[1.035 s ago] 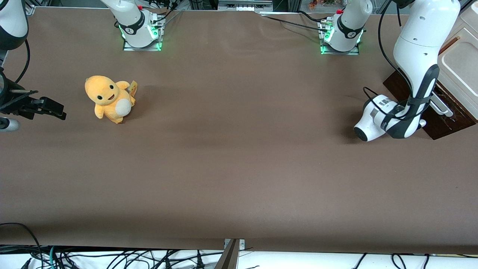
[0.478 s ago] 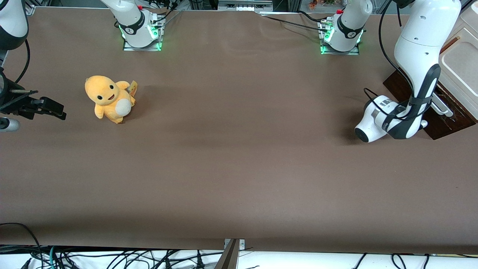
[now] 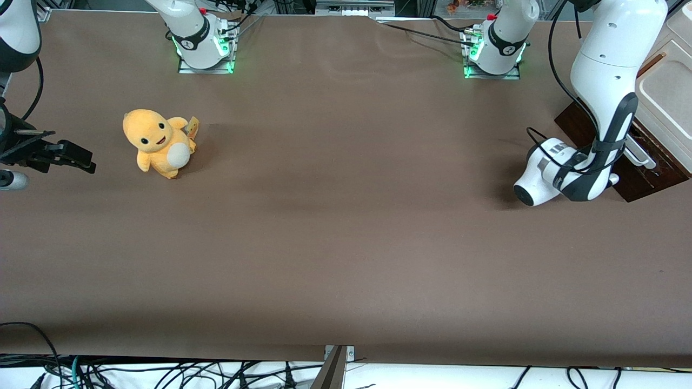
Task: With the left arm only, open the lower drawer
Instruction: 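Pull the gripped handle outward, sliding the drawer out of the cabinet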
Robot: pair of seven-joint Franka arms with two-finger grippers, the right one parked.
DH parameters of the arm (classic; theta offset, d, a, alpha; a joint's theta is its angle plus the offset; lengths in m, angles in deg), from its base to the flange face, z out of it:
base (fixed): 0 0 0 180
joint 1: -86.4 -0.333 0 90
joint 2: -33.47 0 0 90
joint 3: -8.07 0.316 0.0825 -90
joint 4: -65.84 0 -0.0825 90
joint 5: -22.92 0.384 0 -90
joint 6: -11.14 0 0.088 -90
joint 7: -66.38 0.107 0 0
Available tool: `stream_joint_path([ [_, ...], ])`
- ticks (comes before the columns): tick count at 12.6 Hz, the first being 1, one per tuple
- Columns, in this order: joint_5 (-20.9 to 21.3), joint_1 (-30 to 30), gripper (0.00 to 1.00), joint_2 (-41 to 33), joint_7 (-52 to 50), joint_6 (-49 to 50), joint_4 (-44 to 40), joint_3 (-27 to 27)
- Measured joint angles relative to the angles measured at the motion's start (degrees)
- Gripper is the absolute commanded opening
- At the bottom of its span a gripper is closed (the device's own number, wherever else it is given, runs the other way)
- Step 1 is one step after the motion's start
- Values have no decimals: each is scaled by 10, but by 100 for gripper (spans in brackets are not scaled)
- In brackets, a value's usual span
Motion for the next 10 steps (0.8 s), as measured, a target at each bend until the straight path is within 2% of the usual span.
stream_joint_path([
  [10,0,19,0,0,-1,0,-3,-4],
])
